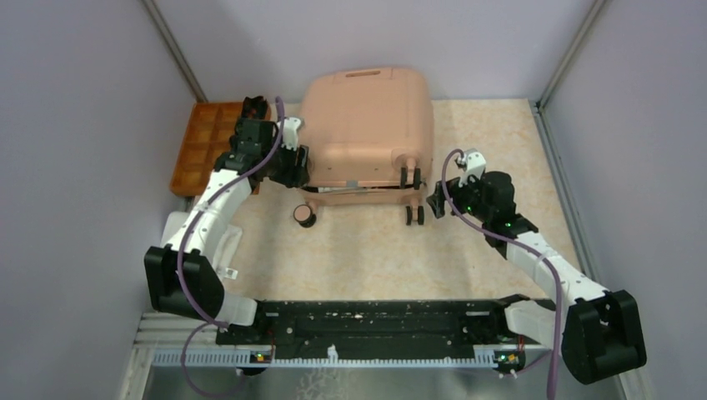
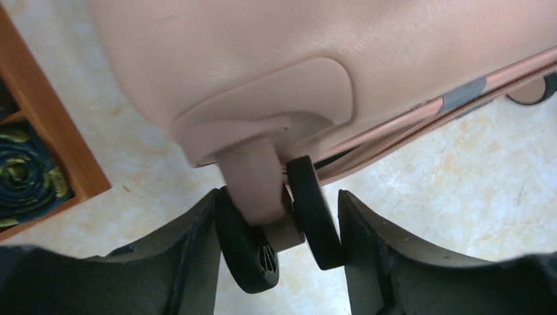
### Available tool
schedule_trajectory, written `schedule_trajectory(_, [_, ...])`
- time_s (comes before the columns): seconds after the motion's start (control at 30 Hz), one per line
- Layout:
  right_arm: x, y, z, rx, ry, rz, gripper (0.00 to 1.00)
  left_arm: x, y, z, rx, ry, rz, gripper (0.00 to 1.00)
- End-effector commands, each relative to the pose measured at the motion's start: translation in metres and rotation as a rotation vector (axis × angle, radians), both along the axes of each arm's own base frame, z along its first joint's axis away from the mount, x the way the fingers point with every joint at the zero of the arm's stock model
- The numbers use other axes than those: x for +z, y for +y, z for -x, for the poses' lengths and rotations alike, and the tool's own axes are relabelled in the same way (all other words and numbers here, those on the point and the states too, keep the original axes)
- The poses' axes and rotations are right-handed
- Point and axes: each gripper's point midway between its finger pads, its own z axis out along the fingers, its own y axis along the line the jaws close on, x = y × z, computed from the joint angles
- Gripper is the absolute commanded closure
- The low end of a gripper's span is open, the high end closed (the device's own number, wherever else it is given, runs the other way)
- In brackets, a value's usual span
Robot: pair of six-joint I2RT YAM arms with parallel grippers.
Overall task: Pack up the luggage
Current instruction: Zip the luggage at the center of the board.
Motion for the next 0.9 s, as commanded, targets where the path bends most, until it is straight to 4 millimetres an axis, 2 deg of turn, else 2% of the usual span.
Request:
schedule_trajectory(0.0, [0.021,0.006,-0.013,0.051,-0.082,0.027,0.1,0.02,-0.015,-0.016,-0.031,-0.057,0.069,0.58])
schedule_trajectory(0.07, [0.019,0.01,-0.016,0.071,-0.085,0.034,0.13,0.025,-0.016,-0.019,-0.04,-0.073,0.071,0.89])
schedule_trajectory(0.1, [0.018,0.013,-0.017,0.088,-0.086,0.04,0.15,0.028,-0.016,-0.02,-0.046,-0.083,0.07,1.0])
schedule_trajectory(0.27, [0.022,0.027,-0.026,0.142,-0.155,0.014,0.2,0.061,-0.016,-0.031,-0.06,-0.185,0.06,1.0])
schedule_trajectory(0.4, [0.028,0.044,-0.026,0.215,-0.195,-0.062,0.21,0.088,-0.022,-0.032,-0.09,-0.267,0.081,1.0])
schedule_trajectory(0.57, [0.015,0.057,-0.018,0.261,-0.194,-0.068,0.23,0.108,-0.036,-0.025,-0.142,-0.299,0.113,1.0])
schedule_trajectory(0.8, [-0.004,0.058,-0.017,0.254,-0.159,-0.046,0.31,0.144,-0.051,-0.028,-0.2,-0.344,0.13,1.0])
schedule_trajectory(0.87, [-0.007,0.057,-0.018,0.242,-0.154,-0.037,0.34,0.145,-0.055,-0.025,-0.212,-0.341,0.129,1.0])
